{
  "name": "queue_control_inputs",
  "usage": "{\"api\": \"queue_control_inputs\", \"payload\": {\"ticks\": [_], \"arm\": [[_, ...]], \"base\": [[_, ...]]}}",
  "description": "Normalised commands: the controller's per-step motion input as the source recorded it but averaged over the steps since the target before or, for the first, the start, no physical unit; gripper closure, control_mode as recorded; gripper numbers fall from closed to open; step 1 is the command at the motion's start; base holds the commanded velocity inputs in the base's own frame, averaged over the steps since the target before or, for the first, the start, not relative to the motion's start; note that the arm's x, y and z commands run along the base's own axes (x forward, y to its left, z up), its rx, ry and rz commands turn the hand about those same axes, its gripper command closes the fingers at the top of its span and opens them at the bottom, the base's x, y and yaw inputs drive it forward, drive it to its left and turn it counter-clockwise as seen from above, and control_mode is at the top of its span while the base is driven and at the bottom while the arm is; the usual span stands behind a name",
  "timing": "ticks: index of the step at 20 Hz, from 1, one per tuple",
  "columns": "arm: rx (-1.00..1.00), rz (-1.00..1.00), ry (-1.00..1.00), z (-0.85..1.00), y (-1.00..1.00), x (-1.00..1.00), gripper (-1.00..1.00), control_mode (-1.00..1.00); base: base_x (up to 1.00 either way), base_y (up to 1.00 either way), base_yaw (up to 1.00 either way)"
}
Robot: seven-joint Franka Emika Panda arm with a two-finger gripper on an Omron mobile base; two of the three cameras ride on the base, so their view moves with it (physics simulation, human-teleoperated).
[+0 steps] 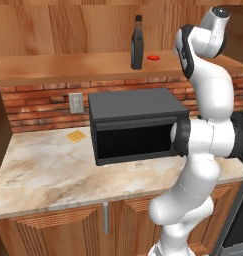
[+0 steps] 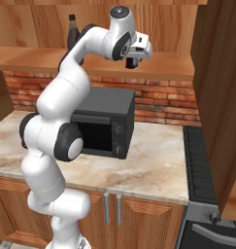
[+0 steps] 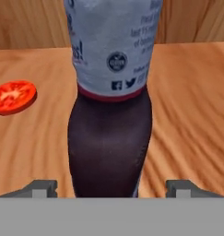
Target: Pick the syrup bottle and condiment bottle from the counter and place them in the cabinet.
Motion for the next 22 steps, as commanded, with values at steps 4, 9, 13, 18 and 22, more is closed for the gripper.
{"api": "queue_control_inputs", "payload": {"ticks": [4,9,13,18,22], "arm": [[0.00,0.00,-0.02,0.00,0.00,-0.08,-1.00,-1.00],[0.00,0.00,-0.06,0.00,0.00,-0.52,-1.00,-1.00],[0.00,0.00,-0.08,0.00,0.00,-0.69,-1.00,-1.00],[0.00,0.00,-0.06,-0.10,0.00,-0.62,-1.00,-1.00],[0.00,0.00,-0.07,-0.17,0.02,-0.74,-1.00,-1.00]], "base": [[0.00,0.00,0.00],[0.00,0.00,0.00],[0.00,0.00,0.00],[0.00,0.00,0.00],[0.00,0.00,0.00]]}}
